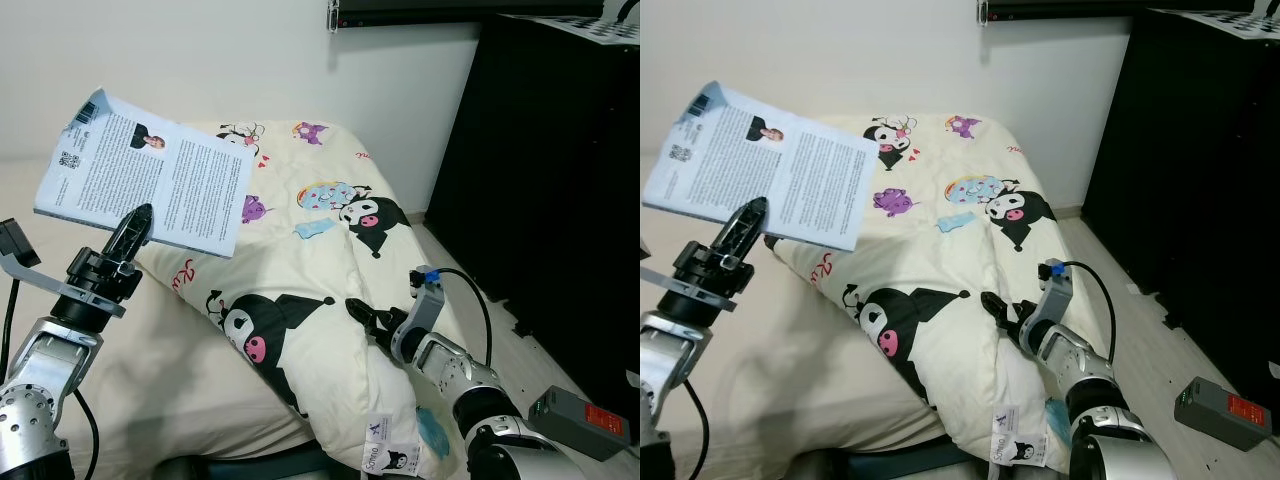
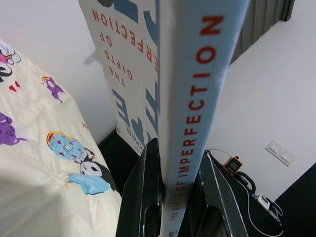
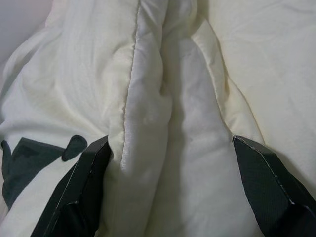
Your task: Clean up the room
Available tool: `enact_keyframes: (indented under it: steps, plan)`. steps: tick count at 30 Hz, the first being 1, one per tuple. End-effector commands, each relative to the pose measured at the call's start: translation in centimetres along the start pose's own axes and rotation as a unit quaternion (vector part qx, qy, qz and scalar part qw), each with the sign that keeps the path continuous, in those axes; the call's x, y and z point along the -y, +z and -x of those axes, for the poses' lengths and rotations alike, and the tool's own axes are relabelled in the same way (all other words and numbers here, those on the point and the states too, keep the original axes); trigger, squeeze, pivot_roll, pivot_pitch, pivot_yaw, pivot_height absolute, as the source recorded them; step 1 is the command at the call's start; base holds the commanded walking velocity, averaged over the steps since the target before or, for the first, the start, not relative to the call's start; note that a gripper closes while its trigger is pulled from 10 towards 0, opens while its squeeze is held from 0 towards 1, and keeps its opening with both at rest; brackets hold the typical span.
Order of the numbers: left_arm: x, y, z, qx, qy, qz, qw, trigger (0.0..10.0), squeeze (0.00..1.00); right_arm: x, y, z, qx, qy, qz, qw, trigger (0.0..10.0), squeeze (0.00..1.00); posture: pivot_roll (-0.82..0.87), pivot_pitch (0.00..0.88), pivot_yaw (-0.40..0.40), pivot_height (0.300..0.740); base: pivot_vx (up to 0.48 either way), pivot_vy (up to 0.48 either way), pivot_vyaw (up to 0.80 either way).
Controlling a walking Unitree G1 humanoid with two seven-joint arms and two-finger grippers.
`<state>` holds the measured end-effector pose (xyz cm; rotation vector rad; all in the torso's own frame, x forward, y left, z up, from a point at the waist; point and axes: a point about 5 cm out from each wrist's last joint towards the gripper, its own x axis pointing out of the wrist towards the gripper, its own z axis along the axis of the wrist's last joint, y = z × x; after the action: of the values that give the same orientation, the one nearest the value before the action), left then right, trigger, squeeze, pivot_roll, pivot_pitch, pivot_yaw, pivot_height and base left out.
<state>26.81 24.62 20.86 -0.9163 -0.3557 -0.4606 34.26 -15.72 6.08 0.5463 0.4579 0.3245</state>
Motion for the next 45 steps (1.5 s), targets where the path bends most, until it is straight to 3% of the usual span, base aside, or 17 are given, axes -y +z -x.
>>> enact_keyframes:
  steps: [1, 9, 12, 13, 15, 16, 25, 28, 33, 34, 37, 38, 39, 40, 42, 43, 45]
  plan:
    - [0.9, 0.2, -0.3, 0.009, -0.023, 0.005, 1.0, 0.1, 0.0, 0.3, 0.3, 0.1, -0.001, -0.014, 0.005, 1.0, 10.0, 0.0, -0.02, 0.016, -0.039, 0.495, 0.0, 0.0, 0.0]
    - [1.0, 0.1, -0.4, 0.004, -0.023, 0.003, 1.0, 0.2, 0.0, 0.4, -0.5, 0.0, -0.017, -0.022, -0.026, 0.999, 10.0, 0.0, -0.02, 0.015, -0.038, 0.495, 0.0, 0.0, 0.0]
    - [1.2, 0.1, -0.5, -0.002, -0.025, -0.003, 1.0, 0.4, 0.0, -0.1, -1.4, -0.2, -0.036, -0.001, -0.076, 0.996, 9.9, 0.0, -0.01, 0.011, -0.038, 0.495, 0.0, 0.0, 0.0]
    - [1.2, 0.0, -0.6, -0.006, -0.025, -0.008, 1.0, 0.5, 0.0, -0.4, -1.6, -0.3, -0.038, 0.012, -0.096, 0.995, 3.5, 0.0, -0.01, 0.011, -0.038, 0.495, 0.0, 0.0, 0.0]
    - [1.2, 0.0, -0.6, -0.006, -0.025, -0.008, 1.0, 0.5, 0.0, -0.4, -1.6, -0.3, -0.038, 0.012, -0.096, 0.995, 3.5, 0.0, -0.01, 0.011, -0.038, 0.495, 0.0, 0.0, 0.0]
    - [1.2, 0.0, -0.6, -0.009, -0.024, -0.012, 1.0, 0.5, 0.0, -0.7, -1.7, -0.4, -0.036, 0.025, -0.109, 0.993, 0.0, 0.0, -0.01, 0.01, -0.038, 0.495, 0.0, 0.0, 0.0]
    - [0.9, 0.3, -1.2, -0.002, 0.002, -0.037, 0.999, 0.4, 0.0, -2.0, -0.7, -0.7, -0.005, 0.076, -0.091, 0.993, 0.0, 0.0, -0.01, 0.01, -0.037, 0.495, 0.0, 0.0, 0.0]
    - [0.7, 1.1, -1.9, 0.018, 0.029, -0.061, 0.998, 0.4, 0.0, -2.7, -0.7, -1.0, -0.009, 0.089, -0.039, 0.995, 0.0, 0.0, -0.01, 0.014, -0.035, 0.495, 0.0, 0.0, 0.0]
    - [0.6, 1.5, -2.2, 0.026, 0.043, -0.075, 0.996, 0.5, 0.0, -3.3, -1.0, -1.2, -0.017, 0.099, -0.022, 0.995, 0.0, 0.0, -0.01, 0.016, -0.035, 0.495, 0.0, 0.0, 0.0]
    - [0.5, 1.6, -2.4, 0.031, 0.052, -0.082, 0.995, 0.6, 0.0, -4.8, -1.8, -1.5, -0.035, 0.142, 0.019, 0.989, 0.0, 0.0, -0.01, 0.017, -0.035, 0.495, 0.0, 0.0, 0.0]
    - [0.5, 1.6, -2.4, 0.031, 0.052, -0.082, 0.995, 0.6, 0.0, -4.8, -1.8, -1.5, -0.035, 0.142, 0.019, 0.989, 0.0, 0.0, -0.01, 0.017, -0.035, 0.495, 0.0, 0.0, 0.0]
    - [0.5, 1.6, -2.5, 0.033, 0.055, -0.084, 0.994, 0.5, 0.0, -5.8, -2.3, -1.6, -0.045, 0.172, 0.045, 0.983, 0.0, 0.0, -0.01, 0.017, -0.034, 0.495, 0.0, 0.0, 0.0]
    - [0.5, 1.6, -2.5, 0.033, 0.055, -0.084, 0.994, 0.5, 0.0, -5.8, -2.3, -1.6, -0.045, 0.172, 0.045, 0.983, 0.0, 0.0, -0.01, 0.017, -0.034, 0.495, 0.0, 0.0, 0.0]
    - [0.6, 1.6, -2.6, 0.034, 0.056, -0.088, 0.994, 0.5, 0.0, -7.3, -3.1, -1.7, -0.06, 0.212, 0.072, 0.973, 0.0, 0.0, -0.02, 0.016, -0.034, 0.495, 0.0, 0.0, 0.0]
    - [0.9, 1.6, -3.2, 0.033, 0.055, -0.102, 0.993, 0.6, 0.0, -11.2, -5.4, -1.6, -0.099, 0.316, 0.134, 0.934, 0.0, 0.0, -0.02, 0.013, -0.038, 0.495, 0.0, 0.0, 0.0]
    - [0.9, 1.6, -3.2, 0.033, 0.055, -0.102, 0.993, 0.6, 0.0, -11.2, -5.4, -1.6, -0.099, 0.316, 0.134, 0.934, 0.0, 0.0, -0.02, 0.013, -0.038, 0.495, 0.0, 0.0, 0.0]
    - [1.3, 1.6, -3.6, 0.034, 0.051, -0.109, 0.992, 0.6, 0.0, -14.3, -7.6, -0.9, -0.141, 0.403, 0.186, 0.885, 0.0, 0.0, -0.01, 0.01, -0.044, 0.495, 0.0, 0.0, 0.0]
